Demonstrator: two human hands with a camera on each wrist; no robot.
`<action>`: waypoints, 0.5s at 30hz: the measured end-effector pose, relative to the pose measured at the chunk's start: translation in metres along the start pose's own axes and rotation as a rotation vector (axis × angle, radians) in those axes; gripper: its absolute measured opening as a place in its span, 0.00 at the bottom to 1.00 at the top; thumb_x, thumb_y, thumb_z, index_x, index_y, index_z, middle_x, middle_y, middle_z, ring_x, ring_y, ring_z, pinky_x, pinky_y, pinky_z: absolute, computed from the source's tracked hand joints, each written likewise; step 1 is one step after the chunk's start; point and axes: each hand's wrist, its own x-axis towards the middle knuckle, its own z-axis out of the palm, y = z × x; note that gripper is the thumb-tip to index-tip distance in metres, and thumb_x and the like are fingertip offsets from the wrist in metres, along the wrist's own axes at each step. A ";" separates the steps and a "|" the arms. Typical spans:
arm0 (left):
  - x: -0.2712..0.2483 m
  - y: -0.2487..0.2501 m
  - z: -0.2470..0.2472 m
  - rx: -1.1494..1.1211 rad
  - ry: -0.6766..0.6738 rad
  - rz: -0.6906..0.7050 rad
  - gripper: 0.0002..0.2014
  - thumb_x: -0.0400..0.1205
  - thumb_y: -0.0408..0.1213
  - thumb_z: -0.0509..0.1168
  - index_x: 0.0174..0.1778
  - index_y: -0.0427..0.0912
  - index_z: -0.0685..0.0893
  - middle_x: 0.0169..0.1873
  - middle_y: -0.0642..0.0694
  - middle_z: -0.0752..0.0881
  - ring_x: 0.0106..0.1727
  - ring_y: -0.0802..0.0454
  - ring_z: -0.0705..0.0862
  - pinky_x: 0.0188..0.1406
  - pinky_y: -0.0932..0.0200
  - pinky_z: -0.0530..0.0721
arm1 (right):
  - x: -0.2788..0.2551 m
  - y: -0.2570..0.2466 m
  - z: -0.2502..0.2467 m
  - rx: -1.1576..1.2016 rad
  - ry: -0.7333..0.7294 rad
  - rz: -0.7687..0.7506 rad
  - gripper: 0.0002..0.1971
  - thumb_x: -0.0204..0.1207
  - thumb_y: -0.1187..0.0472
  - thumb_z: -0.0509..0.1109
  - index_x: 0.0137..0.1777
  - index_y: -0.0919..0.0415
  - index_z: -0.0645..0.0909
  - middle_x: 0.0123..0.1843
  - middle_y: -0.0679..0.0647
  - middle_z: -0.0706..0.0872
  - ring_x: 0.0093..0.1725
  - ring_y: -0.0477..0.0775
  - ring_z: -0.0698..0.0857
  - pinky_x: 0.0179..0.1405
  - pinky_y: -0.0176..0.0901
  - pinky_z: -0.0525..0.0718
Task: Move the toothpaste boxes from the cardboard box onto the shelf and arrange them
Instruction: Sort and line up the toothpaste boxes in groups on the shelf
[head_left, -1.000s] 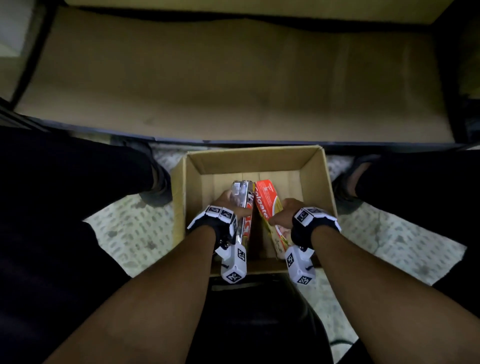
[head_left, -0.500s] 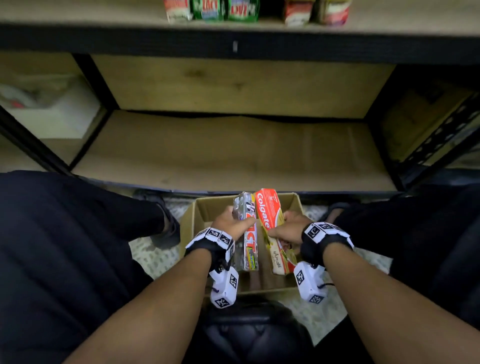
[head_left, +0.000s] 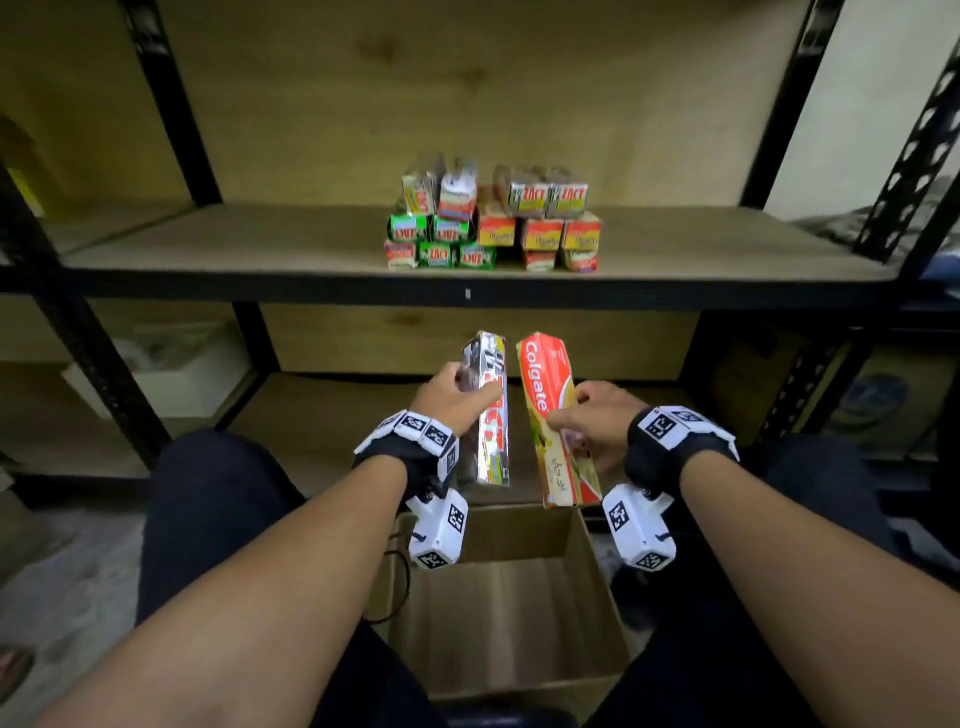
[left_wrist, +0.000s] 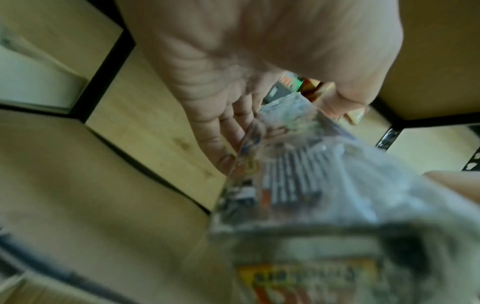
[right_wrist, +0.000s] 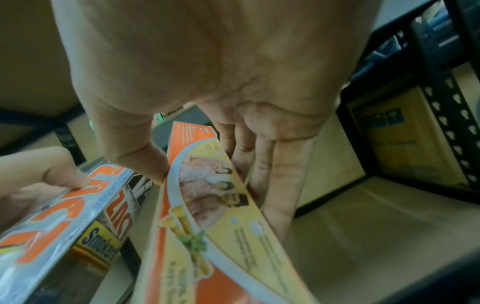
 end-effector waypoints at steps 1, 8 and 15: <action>0.002 0.012 -0.009 -0.006 0.017 0.034 0.20 0.73 0.57 0.69 0.58 0.56 0.78 0.49 0.54 0.88 0.48 0.53 0.87 0.55 0.52 0.85 | -0.005 -0.011 -0.009 0.007 0.012 -0.023 0.12 0.74 0.52 0.76 0.52 0.56 0.82 0.43 0.53 0.91 0.47 0.58 0.92 0.51 0.61 0.90; 0.023 0.085 -0.076 0.092 0.114 0.220 0.41 0.76 0.60 0.67 0.85 0.55 0.60 0.74 0.50 0.77 0.68 0.48 0.81 0.65 0.50 0.81 | -0.024 -0.083 -0.064 -0.021 0.127 -0.195 0.17 0.76 0.52 0.76 0.56 0.64 0.83 0.53 0.62 0.92 0.48 0.61 0.92 0.49 0.61 0.91; 0.068 0.145 -0.137 0.141 0.238 0.331 0.41 0.77 0.61 0.65 0.86 0.52 0.59 0.68 0.49 0.82 0.59 0.49 0.86 0.57 0.51 0.87 | -0.017 -0.159 -0.104 -0.111 0.196 -0.252 0.18 0.74 0.45 0.75 0.55 0.58 0.83 0.52 0.59 0.90 0.51 0.61 0.90 0.49 0.62 0.91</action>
